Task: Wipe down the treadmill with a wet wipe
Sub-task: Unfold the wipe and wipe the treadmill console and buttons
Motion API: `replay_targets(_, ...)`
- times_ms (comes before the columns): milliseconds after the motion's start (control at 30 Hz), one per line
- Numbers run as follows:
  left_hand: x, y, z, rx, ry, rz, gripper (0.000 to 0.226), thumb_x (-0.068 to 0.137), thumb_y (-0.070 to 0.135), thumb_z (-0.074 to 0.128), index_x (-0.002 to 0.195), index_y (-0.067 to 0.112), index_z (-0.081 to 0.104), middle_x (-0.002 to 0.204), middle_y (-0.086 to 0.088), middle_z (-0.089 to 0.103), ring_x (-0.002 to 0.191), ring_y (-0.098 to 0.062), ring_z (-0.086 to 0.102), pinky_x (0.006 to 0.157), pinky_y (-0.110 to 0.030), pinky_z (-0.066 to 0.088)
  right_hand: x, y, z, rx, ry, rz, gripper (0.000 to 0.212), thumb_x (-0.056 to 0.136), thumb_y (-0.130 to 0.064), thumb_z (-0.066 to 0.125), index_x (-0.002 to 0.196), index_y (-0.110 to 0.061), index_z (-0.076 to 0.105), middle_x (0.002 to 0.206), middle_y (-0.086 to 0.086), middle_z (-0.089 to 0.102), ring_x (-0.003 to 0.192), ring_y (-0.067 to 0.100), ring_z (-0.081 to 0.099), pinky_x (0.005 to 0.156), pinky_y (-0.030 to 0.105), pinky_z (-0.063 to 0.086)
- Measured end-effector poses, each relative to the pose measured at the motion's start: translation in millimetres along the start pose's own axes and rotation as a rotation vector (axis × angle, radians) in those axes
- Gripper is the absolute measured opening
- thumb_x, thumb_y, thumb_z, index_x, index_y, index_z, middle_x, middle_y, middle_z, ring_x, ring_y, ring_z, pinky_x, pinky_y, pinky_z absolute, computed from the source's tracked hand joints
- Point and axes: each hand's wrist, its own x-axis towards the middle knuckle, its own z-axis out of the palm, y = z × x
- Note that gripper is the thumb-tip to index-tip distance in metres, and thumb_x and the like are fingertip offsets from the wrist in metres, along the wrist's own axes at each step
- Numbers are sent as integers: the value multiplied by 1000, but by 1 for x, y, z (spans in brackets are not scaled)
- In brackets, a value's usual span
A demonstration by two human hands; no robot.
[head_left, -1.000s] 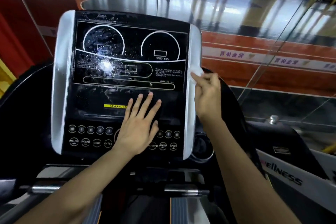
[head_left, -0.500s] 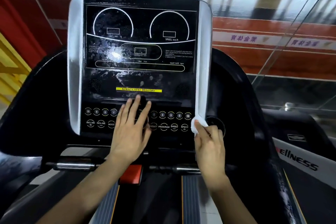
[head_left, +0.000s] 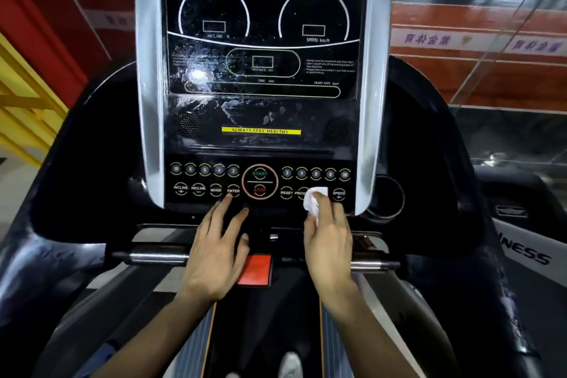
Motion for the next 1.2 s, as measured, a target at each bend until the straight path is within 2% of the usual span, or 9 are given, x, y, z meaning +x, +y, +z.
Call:
replay_targets(200, -9, -22, -4, 7, -32, 38, 53, 103, 42, 33, 149, 21, 51, 167, -5, 21, 152, -30, 23, 125, -40, 18, -8, -54, 30, -30, -154, -185, 42, 84, -8, 66, 123, -20, 59, 101, 5, 56, 91, 26, 60, 69, 36, 53)
replay_targets(433, -12, -33, -9, -1, -60, 87, 55, 104, 44, 30, 152, 24, 45, 170, 1, 14, 155, -26, 17, 124, -42, 20, 41, -7, -11, -43, 153, 69, 33, 90, -6, 57, 120, -20, 61, 105, 9, 53, 81, 33, 58, 61, 35, 48)
replay_targets(567, -12, -35, -10, 2, -100, 70, 58, 103, 48, 26, 156, 28, 39, 171, 6, 6, 157, -23, 11, 123, -46, 22, 62, -10, -17, 27, 250, 164, 32, 88, -5, 59, 115, -22, 63, 110, 5, 53, 90, 28, 59, 67, 34, 48)
replay_targets(633, -12, -35, -11, 6, -111, 66, 58, 103, 49, 25, 156, 30, 38, 171, 8, 3, 157, -22, 9, 123, -47, 21, 56, -28, -5, 23, 252, 65, 33, 85, -2, 60, 114, -17, 67, 101, 7, 56, 90, 27, 56, 72, 37, 50)
replay_targets(767, -12, -34, -14, 28, -120, 73, 58, 103, 50, 24, 156, 31, 38, 171, 7, 5, 156, -22, 10, 124, -43, 16, 27, -70, 27, -53, -10, -252, 37, 86, -4, 64, 119, -19, 66, 104, 3, 57, 93, 26, 57, 80, 39, 55)
replay_targets(833, -12, -34, -16, 37, -127, 75, 58, 103, 50, 24, 156, 32, 38, 171, 8, 4, 156, -21, 8, 124, -40, 13, 27, -63, 23, -57, -20, -273, 37, 87, -5, 63, 121, -19, 66, 107, 3, 58, 96, 24, 57, 82, 39, 55)
replay_targets(933, -13, -34, -16, 28, -135, 69, 59, 103, 51, 22, 157, 33, 35, 171, 10, -1, 156, -17, 2, 124, -39, 9, 45, -23, -4, 20, 95, -62, 37, 91, -6, 53, 122, -21, 66, 108, 3, 58, 94, 15, 53, 84, 38, 51)
replay_targets(1033, -14, -32, -15, 11, -140, 51, 59, 103, 52, 23, 158, 34, 32, 170, 12, -4, 157, -16, -1, 124, -40, 12, 66, 0, -31, 36, 295, 56, 36, 90, 0, 56, 117, -18, 70, 102, 6, 60, 90, 25, 58, 83, 29, 48)
replay_targets(1200, -13, -30, -17, 13, -160, 44, 60, 102, 55, 17, 159, 38, 26, 169, 15, -12, 156, -11, -9, 125, -35, 4, 100, -14, -46, -13, 368, -117, 31, 88, 7, 55, 109, -10, 70, 103, 7, 60, 91, 25, 52, 81, 28, 44)
